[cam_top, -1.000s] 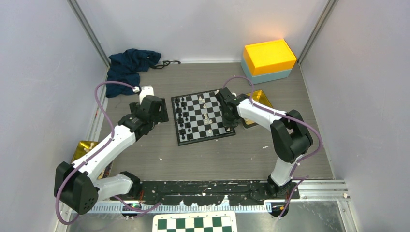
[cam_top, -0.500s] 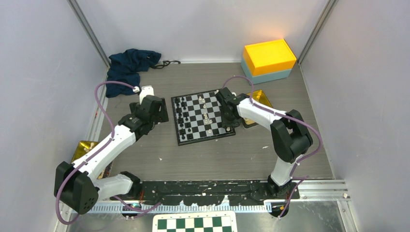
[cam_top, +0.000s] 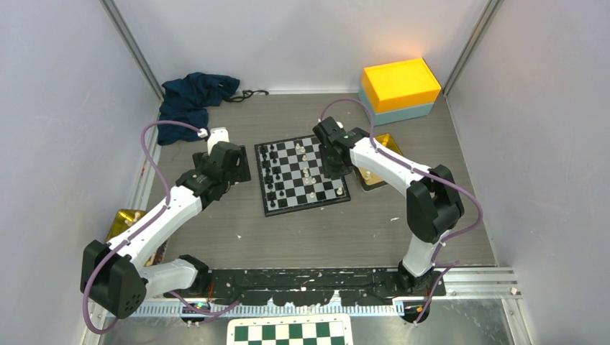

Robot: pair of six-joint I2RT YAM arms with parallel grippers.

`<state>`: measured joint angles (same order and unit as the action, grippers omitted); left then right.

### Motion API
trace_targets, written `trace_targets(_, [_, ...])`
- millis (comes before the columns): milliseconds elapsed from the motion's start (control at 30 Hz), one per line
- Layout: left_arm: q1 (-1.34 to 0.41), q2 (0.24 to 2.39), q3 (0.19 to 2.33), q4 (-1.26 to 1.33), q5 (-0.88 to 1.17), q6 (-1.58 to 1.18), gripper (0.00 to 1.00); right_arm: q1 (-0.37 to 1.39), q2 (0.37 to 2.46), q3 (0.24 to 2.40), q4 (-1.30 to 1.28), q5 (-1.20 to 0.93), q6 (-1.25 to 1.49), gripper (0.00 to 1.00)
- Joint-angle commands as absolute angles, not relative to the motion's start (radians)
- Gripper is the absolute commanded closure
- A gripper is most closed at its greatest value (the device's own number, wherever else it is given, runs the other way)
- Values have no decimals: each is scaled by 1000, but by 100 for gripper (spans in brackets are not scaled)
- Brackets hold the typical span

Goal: Set up the chess pieces on the board
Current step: Place the chess piece on the chessboard, then move the chess piece to the chessboard.

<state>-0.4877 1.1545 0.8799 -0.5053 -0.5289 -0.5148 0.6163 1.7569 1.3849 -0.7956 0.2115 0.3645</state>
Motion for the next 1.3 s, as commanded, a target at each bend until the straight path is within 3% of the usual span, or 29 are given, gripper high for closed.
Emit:
trace_targets(0, [-481,1132,905,-468,-538,-515,0,649,1759,1445,-817,207,332,58])
trace_targets(1267, [-480,1133,907,-468,-546,-495,0,764,1915,1494,-776,106,344,58])
